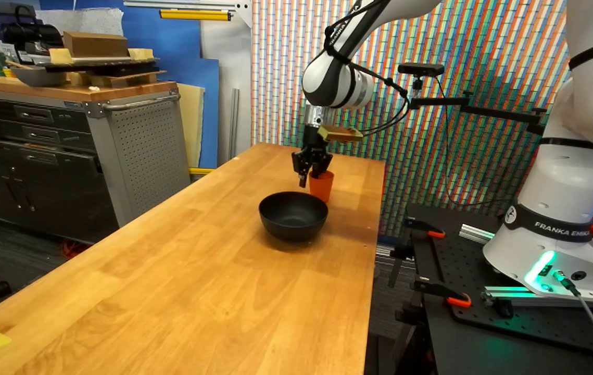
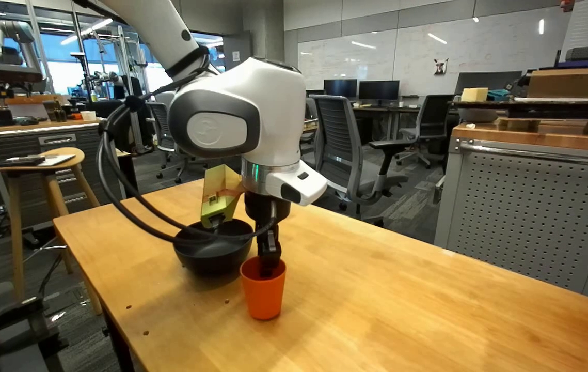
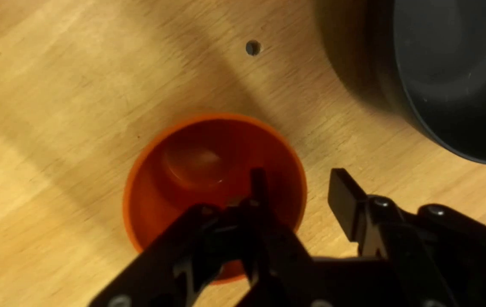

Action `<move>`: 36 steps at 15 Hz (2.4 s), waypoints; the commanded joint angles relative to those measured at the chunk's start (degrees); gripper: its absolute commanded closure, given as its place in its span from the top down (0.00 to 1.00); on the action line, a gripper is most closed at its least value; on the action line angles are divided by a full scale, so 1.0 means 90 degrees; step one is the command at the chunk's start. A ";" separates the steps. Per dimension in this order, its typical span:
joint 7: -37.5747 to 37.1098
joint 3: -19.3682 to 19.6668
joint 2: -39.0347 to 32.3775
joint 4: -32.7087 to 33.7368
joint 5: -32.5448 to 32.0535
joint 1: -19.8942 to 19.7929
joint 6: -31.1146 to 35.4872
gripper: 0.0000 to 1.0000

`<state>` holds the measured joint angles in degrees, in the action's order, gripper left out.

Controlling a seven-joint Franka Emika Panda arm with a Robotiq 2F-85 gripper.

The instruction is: Place the cup inside the bowl

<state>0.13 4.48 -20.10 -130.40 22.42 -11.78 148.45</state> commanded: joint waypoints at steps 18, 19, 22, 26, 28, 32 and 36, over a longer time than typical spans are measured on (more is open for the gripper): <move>-0.1257 0.0204 0.1284 -0.0707 -0.0920 0.0659 0.0666 0.07; -0.1547 0.0235 0.1434 -0.0781 -0.1227 0.0792 0.0754 0.07; -0.2446 0.0204 0.1814 -0.0928 -0.2251 0.1160 0.0655 0.07; -0.2775 -0.0175 0.1615 -0.0642 -0.2564 0.1465 0.0145 0.07; -0.2738 -0.0331 0.1391 -0.0430 -0.2478 0.1605 -0.0165 0.07; -0.2749 -0.0481 0.0950 -0.0047 -0.2437 0.1771 -0.0721 0.07; -0.2407 -0.0509 0.0294 0.0460 -0.2080 0.1689 -0.1102 0.07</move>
<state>-23.81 0.14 -12.87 -131.28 1.17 4.13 141.98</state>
